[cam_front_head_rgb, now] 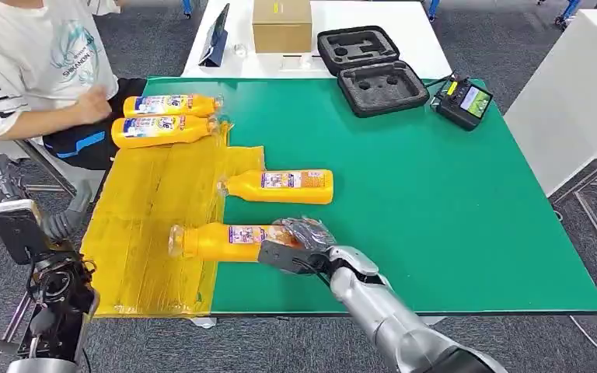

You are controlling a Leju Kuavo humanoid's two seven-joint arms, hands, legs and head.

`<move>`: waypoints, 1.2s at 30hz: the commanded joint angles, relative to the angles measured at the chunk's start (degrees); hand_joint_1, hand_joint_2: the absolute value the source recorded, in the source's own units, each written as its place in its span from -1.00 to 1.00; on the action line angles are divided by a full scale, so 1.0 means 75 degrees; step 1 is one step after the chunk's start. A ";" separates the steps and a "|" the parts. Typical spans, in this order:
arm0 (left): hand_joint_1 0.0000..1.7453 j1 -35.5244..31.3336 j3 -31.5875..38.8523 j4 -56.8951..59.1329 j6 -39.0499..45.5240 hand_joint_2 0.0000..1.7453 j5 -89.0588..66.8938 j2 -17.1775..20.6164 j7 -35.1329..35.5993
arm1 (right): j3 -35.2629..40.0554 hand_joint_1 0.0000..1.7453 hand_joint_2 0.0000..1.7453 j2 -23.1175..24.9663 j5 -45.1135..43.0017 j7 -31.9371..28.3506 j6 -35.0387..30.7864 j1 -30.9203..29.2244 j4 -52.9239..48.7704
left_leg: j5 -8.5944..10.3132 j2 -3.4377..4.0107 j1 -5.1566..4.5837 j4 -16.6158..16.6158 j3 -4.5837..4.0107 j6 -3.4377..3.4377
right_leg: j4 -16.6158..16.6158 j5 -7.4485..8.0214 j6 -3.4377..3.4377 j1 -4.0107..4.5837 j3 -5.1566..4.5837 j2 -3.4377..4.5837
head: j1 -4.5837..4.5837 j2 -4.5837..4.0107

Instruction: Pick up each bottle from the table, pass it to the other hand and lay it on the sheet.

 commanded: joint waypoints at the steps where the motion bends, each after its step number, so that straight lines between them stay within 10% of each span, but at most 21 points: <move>1: -1.00 -0.0137 0.0107 0.0723 -0.0777 1.00 0.0985 -0.0254 0.0042 | -0.0594 1.00 1.00 0.0132 -0.2060 -0.1807 0.0328 0.0363 -0.0693 | -0.0002 -0.0025 0.0000 -0.0011 0.0024 -0.0003 | -0.0007 -0.0010 -0.0003 -0.0001 0.0029 -0.0018 | -0.0003 0.0000; 9: -1.00 0.0613 0.0215 0.0519 -0.2130 1.00 0.2754 -0.0296 0.0716 | -0.0208 1.00 1.00 0.0243 -0.4663 -0.2719 -0.0296 0.0849 -0.1712 | -0.0017 -0.0002 -0.0003 -0.0013 0.0034 -0.0002 | -0.0009 -0.0017 -0.0001 -0.0005 0.0031 0.0009 | -0.0003 0.0000; 36: -1.00 0.1081 -0.1620 -0.1083 -0.3723 1.00 0.3267 -0.0392 0.1674 | 0.1200 1.00 1.00 0.0539 -0.5156 -0.2100 -0.0331 0.0577 -0.0167 | -0.0008 -0.0025 -0.0001 -0.0003 -0.0013 -0.0003 | 0.0001 -0.0011 -0.0002 -0.0002 -0.0005 -0.0012 | -0.0003 0.0000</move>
